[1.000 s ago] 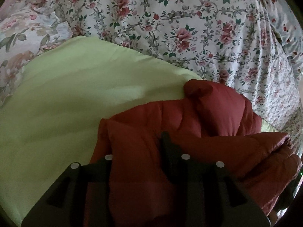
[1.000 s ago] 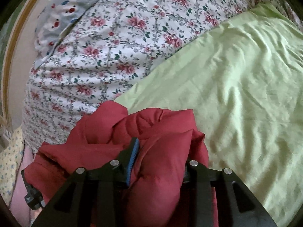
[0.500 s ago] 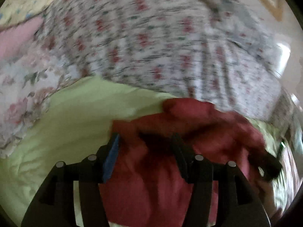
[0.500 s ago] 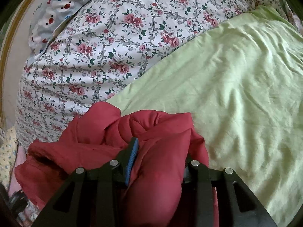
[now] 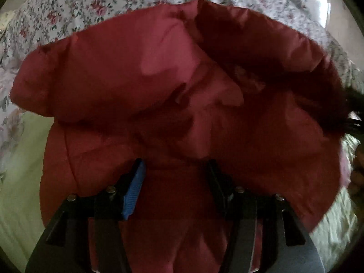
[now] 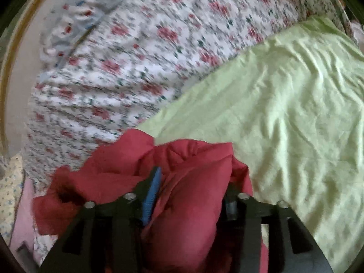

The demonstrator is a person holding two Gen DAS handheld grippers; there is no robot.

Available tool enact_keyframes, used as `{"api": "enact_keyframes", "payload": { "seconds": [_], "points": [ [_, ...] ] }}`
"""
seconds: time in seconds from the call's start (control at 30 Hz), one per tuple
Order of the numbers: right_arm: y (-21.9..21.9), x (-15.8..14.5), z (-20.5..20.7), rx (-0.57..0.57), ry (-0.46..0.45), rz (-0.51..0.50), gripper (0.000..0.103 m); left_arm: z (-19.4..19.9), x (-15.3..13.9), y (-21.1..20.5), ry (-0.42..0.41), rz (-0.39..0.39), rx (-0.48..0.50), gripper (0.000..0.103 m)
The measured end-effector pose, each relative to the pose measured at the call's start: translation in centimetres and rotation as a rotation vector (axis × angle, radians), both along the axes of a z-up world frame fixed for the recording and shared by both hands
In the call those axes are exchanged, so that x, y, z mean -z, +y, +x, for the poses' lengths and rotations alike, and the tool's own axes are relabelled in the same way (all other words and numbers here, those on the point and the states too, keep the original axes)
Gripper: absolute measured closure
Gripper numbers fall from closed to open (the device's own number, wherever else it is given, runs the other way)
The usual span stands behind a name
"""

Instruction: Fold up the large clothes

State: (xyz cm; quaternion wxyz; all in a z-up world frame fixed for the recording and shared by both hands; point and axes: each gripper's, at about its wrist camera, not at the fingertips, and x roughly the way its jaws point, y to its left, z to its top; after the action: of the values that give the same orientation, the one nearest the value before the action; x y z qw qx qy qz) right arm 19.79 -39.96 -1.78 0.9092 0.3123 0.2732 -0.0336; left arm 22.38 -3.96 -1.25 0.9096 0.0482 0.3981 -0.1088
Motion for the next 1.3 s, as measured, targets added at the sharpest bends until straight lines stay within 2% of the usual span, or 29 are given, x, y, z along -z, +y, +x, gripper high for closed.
{"api": "enact_keyframes", "payload": {
  "seconds": [0.07,0.13,0.2,0.33,0.43,0.53,0.63,0.77,0.9,1.17,1.3],
  "points": [
    [0.8,-1.7,-1.8,-0.006,-0.045,-0.046,0.036,0.7,0.1,-0.2,0.0,0.001,-0.013,0.047],
    [2.2,-3.2,-3.8,-0.025,-0.096,-0.11,0.032,1.3,0.1,-0.4,-0.003,0.007,-0.023,0.047],
    [3.9,-3.8,-4.1,-0.077,-0.104,-0.171,0.027,1.7,0.2,-0.6,-0.006,0.016,-0.03,0.047],
    [9.2,-2.0,-1.0,-0.325,0.021,-0.315,0.027,2.4,0.5,-0.8,-0.004,0.024,-0.034,0.047],
    [10.1,0.4,2.2,-0.346,0.126,-0.381,0.028,2.6,-0.1,-0.3,-0.012,0.024,-0.02,0.047],
    [8.5,1.4,4.5,-0.302,0.153,-0.372,0.023,3.2,-0.1,1.0,-0.019,0.033,-0.034,0.047],
    [6.9,1.7,6.0,-0.274,0.175,-0.32,0.019,5.0,0.1,3.1,-0.007,0.03,-0.104,0.047],
    [7.0,2.2,7.5,-0.264,0.193,-0.334,0.016,7.9,0.9,5.4,0.058,-0.052,-0.15,0.047],
    [6.4,3.0,7.6,-0.257,0.184,-0.292,0.014,9.2,1.7,6.0,0.088,-0.092,-0.158,0.047],
    [5.4,3.7,8.5,-0.249,0.179,-0.249,0.013,9.8,2.0,5.7,0.103,-0.098,-0.149,0.046],
    [5.5,3.7,8.4,-0.25,0.177,-0.246,0.013,8.7,0.8,6.6,0.101,-0.168,-0.133,0.045]
  ]
}}
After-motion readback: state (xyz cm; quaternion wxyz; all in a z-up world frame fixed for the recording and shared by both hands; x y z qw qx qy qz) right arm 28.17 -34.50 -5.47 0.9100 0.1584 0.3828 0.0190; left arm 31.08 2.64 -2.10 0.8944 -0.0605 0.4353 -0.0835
